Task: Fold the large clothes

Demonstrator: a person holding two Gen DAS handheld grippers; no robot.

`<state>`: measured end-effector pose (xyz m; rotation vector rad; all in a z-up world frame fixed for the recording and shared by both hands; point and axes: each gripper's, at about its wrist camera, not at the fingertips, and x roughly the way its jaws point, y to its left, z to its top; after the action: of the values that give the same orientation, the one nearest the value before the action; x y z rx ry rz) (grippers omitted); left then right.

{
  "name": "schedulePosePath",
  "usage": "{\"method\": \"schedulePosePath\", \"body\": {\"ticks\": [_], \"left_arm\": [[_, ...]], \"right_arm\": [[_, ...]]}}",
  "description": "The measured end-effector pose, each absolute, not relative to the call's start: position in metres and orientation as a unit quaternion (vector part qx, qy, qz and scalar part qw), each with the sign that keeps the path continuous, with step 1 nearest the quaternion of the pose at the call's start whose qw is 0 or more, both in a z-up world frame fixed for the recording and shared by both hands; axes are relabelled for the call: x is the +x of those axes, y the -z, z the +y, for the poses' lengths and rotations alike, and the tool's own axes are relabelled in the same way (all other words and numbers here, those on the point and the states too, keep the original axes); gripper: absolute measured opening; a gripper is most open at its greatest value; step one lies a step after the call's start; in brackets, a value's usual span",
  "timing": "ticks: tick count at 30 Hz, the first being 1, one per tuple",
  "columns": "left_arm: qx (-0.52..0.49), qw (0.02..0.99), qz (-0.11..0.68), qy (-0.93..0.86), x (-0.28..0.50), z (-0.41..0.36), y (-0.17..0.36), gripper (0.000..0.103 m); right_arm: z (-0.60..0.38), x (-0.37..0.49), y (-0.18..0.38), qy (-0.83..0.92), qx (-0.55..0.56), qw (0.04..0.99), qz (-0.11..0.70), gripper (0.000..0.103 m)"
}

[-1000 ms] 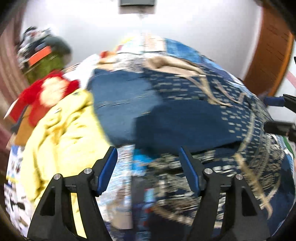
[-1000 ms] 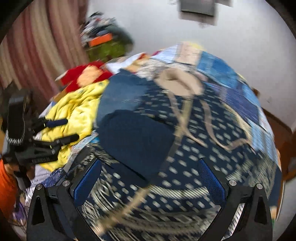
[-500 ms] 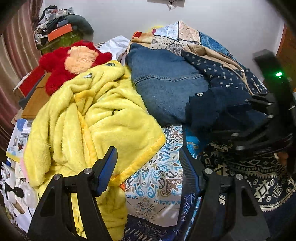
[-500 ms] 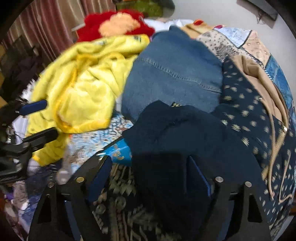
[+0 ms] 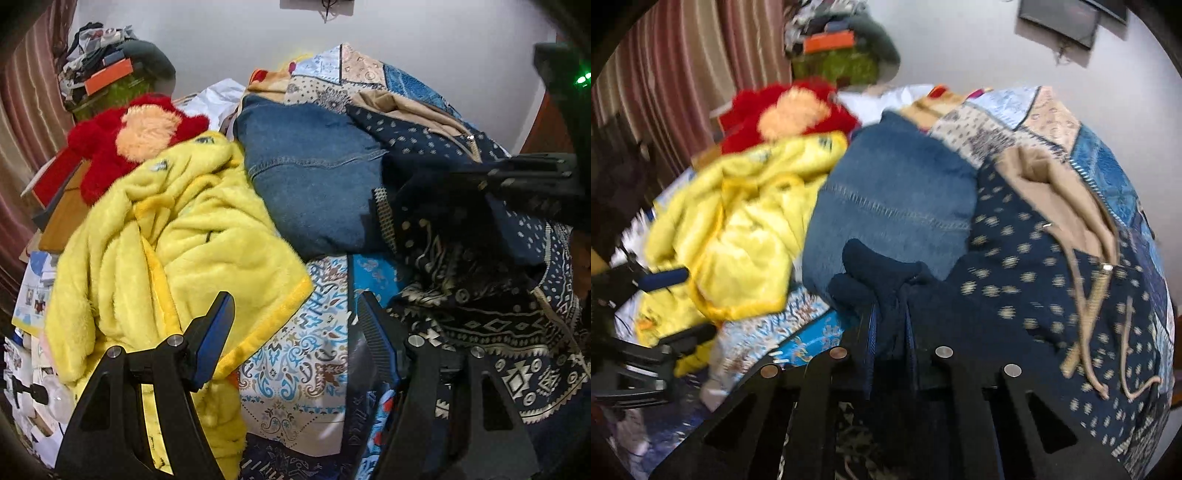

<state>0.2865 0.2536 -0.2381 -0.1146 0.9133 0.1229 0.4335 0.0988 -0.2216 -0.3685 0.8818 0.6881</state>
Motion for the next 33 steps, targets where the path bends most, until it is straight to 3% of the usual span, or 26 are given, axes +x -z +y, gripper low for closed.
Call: {"method": "schedulePosePath", "body": {"ticks": [10, 17, 22, 28, 33], "left_arm": [[-0.047, 0.905, 0.420, -0.037, 0.298, 0.218, 0.202, 0.068], [-0.071, 0.888, 0.454, -0.007, 0.338, 0.182, 0.214, 0.068], [-0.061, 0.864, 0.500, 0.005, 0.357, 0.149, 0.249, 0.068], [-0.027, 0.849, 0.528, -0.010, 0.360, 0.128, 0.287, 0.069], [-0.063, 0.843, 0.533, -0.021, 0.360, 0.141, 0.300, 0.085]], "right_arm": [[-0.017, 0.425, 0.157, -0.295, -0.077, 0.872, 0.382, 0.010], [-0.118, 0.426, 0.148, -0.249, -0.023, 0.892, 0.375, 0.010], [-0.189, 0.444, 0.182, -0.190, 0.002, 0.889, 0.418, 0.010], [-0.224, 0.462, 0.249, -0.132, -0.064, 0.868, 0.474, 0.010], [-0.222, 0.459, 0.280, -0.098, -0.169, 0.860, 0.471, 0.010]]}}
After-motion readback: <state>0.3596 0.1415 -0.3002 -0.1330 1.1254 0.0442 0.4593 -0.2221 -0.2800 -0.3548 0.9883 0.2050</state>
